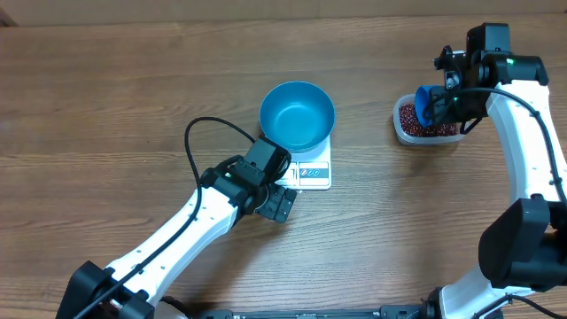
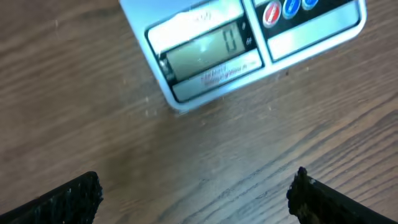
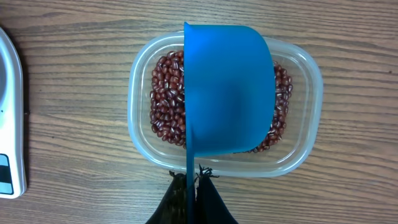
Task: Scoop item into bowl and weigh 150g on scale
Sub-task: 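Hold the left gripper over the scale display reading 0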
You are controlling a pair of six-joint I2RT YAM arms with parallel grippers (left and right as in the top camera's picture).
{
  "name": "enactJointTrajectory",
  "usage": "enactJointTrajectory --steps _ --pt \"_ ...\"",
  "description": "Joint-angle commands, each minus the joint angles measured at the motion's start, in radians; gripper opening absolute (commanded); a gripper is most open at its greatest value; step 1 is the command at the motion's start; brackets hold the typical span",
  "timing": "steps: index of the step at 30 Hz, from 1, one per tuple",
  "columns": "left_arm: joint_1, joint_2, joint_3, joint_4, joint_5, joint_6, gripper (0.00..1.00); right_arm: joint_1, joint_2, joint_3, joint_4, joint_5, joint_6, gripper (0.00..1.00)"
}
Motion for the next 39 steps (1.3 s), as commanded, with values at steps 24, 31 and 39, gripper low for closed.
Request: enactJointTrajectory --steps 24,31,39 --pt "0.010 0.000 -0.003 0.035 0.026 0.044 0.99 0.004 -0.016 0.232 -0.170 0.020 -0.004 0.04" --pt "0.010 0.000 -0.003 0.038 0.022 0.044 0.99 0.004 -0.015 0.304 -0.253 0.173 -0.114 0.04" --pt "0.010 -0.001 -0.003 0.030 0.023 0.055 0.99 0.004 -0.011 0.275 -0.252 0.195 -0.113 0.04"
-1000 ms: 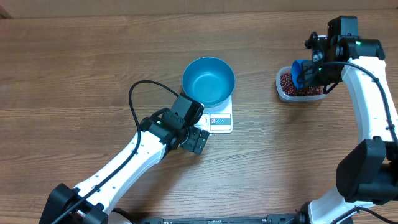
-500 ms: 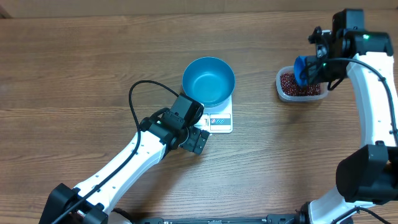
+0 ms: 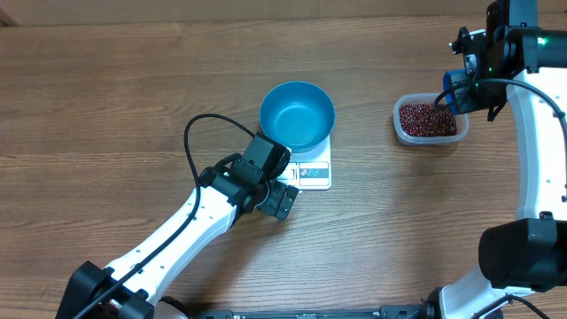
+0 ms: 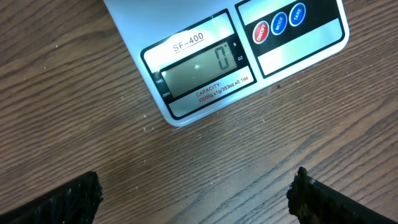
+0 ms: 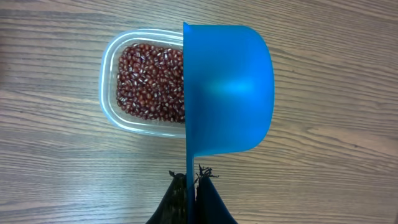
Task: Scoop item into bowl and weigh 150g on scale
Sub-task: 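Hold the left gripper over the scale display reading 0, then lower the blue scoop into the red beans with the right gripper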
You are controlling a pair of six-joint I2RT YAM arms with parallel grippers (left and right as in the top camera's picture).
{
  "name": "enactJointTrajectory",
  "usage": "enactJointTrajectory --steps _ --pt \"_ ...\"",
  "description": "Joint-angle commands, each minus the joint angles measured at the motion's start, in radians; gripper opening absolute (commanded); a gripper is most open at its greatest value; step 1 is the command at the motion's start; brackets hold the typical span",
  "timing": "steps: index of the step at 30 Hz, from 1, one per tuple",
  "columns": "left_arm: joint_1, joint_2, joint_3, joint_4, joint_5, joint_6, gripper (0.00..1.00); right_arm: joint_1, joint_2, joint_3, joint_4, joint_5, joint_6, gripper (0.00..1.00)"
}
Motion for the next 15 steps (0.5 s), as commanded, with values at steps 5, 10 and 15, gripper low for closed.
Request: enactJointTrajectory --steps 5,10,15 --pt "0.004 -0.001 -0.003 -0.002 0.008 0.020 0.99 0.004 -0.009 -0.060 0.034 0.036 -0.011 0.04" --pt "0.005 -0.001 -0.003 0.028 0.006 0.021 0.99 0.004 -0.009 -0.090 0.096 0.035 -0.011 0.04" --pt "0.004 -0.001 -0.002 0.080 -0.027 0.021 1.00 0.004 -0.009 -0.118 0.127 0.035 -0.011 0.04"
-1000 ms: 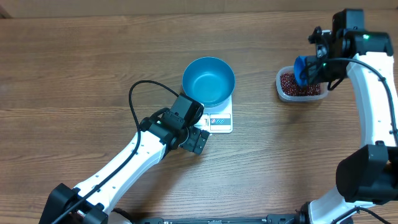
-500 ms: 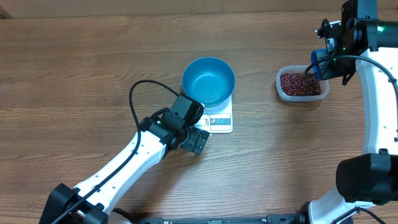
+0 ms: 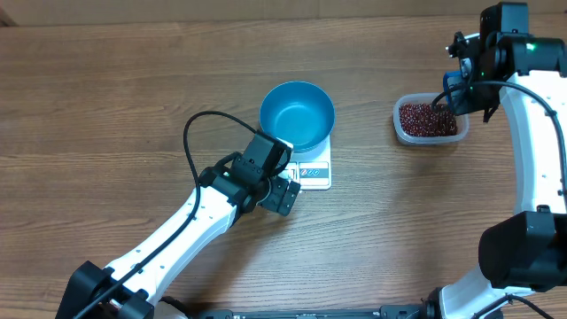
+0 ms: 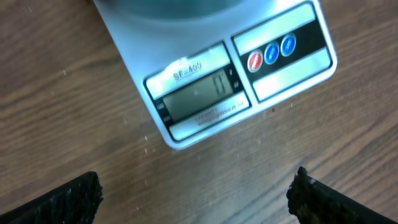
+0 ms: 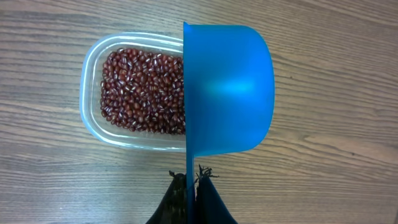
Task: Scoop item into bowl and weigh 150g on scale
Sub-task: 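Lower the blue scoop into the red beans with the right gripper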
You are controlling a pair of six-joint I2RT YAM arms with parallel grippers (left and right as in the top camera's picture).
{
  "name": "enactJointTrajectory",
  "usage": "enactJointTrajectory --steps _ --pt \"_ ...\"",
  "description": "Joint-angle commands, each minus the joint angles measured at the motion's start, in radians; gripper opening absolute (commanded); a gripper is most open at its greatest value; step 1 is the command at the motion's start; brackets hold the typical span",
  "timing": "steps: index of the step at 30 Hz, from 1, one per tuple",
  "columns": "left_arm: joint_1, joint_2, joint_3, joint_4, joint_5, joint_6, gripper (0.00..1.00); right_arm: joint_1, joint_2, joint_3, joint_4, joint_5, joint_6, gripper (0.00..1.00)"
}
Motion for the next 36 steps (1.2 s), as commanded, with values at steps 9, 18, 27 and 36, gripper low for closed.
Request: enactJointTrajectory --steps 9,18,27,36 --pt "0.004 -0.001 -0.002 0.026 -0.028 0.018 1.00 0.004 -0.009 -0.019 0.011 0.011 -0.004 0.04" --pt "0.005 -0.001 -0.002 0.025 -0.028 0.018 1.00 0.004 -0.009 -0.061 0.009 0.012 -0.082 0.04" --pt "0.004 -0.001 -0.002 0.025 -0.035 0.018 1.00 0.047 -0.009 -0.013 -0.014 0.159 -0.091 0.03" --pt "0.004 -0.001 -0.002 0.026 -0.035 0.018 0.99 0.056 0.036 -0.011 -0.027 0.130 -0.106 0.03"
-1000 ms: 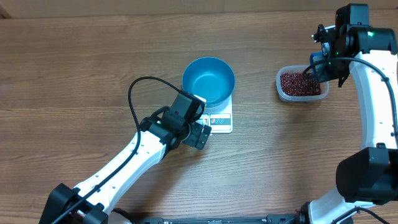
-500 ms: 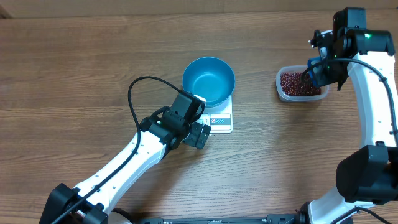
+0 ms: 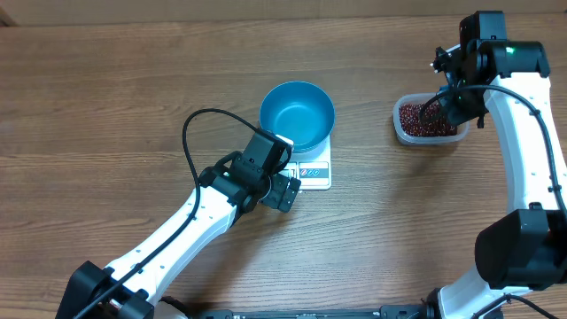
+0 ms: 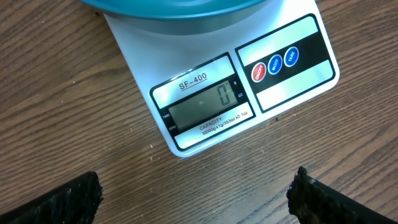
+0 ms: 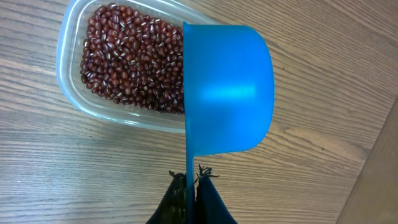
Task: Scoop item into bowl and weigh 150g on scale
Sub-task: 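Lower the blue scoop into the red beans with the right gripper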
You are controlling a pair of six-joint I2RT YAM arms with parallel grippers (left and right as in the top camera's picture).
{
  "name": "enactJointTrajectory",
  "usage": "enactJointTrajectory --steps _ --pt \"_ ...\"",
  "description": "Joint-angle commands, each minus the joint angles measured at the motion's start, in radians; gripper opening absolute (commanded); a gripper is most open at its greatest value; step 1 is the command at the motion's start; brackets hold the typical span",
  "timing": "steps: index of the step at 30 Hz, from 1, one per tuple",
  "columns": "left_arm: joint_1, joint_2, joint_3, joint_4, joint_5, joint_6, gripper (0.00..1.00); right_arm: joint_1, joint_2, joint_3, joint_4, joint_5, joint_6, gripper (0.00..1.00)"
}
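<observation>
A blue bowl (image 3: 297, 115) stands empty on the white scale (image 3: 312, 173), whose display (image 4: 202, 111) reads 0. My left gripper (image 4: 193, 196) is open just in front of the scale with only bare wood between its fingers. My right gripper (image 5: 191, 177) is shut on the handle of a blue scoop (image 5: 227, 90), held on edge over the right end of a clear tub of red beans (image 5: 134, 59). In the overhead view the tub (image 3: 425, 121) sits right of the scale and the scoop is hidden under the right wrist.
A black cable (image 3: 199, 142) loops off the left arm over the table left of the scale. The table's right edge (image 5: 379, 155) shows close beyond the tub in the right wrist view.
The right gripper has turned and shifted, so the tub now lies slanted at the upper left under the scoop. The left gripper has edged toward the scale, and the bowl's rim shows above the display.
The scoop was first held over the middle of the bean tub. Then it stood off to the tub's right, and it has stayed there while the wrist turned. The left gripper stayed open by the scale, whose display kept reading 0.
</observation>
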Motion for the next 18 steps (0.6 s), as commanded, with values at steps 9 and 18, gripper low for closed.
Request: enactJointTrajectory --steps 9,18 --pt "0.004 -0.001 -0.002 0.000 -0.017 0.018 1.00 0.001 0.148 0.029 0.010 -0.002 -0.002 0.03" --pt "0.004 -0.001 -0.002 -0.001 -0.017 0.018 1.00 0.001 0.232 0.024 0.000 -0.159 0.029 0.04"
